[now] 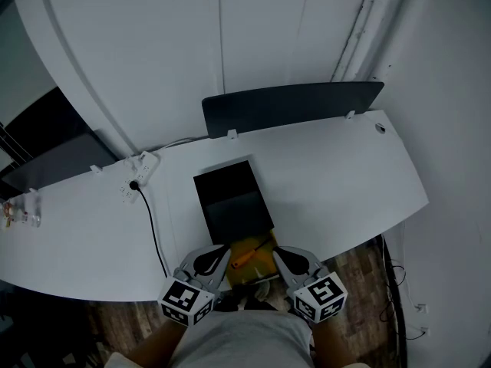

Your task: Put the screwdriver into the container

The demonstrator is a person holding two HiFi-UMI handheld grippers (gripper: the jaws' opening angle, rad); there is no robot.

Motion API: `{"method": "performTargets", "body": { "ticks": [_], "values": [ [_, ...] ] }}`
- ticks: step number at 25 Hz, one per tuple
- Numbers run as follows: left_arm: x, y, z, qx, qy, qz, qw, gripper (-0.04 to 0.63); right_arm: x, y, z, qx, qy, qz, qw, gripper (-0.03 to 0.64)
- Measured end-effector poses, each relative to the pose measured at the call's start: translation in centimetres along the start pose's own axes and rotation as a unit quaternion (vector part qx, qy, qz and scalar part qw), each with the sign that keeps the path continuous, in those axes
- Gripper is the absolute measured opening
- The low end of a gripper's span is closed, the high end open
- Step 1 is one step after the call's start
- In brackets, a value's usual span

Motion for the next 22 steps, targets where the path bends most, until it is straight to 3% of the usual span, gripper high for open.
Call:
{"method": "performTargets", "body": {
  "ticks": [22],
  "values": [
    [-0.4,-1.3,0.2,-0.019,0.003,0.005,0.9998,0.002,1.2,-1.1,-0.2,-0.006,0.002,-0.006,1.000,0.014]
  ]
}}
Point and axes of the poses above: the fingertips, and each gripper's own axes: y backward along the fingers, x to its right, z out of its underside, the point moved 4 cm from there along y, backward along the fingers, and after that the axes turned 3 degrees about y, right-handed, at the moved point
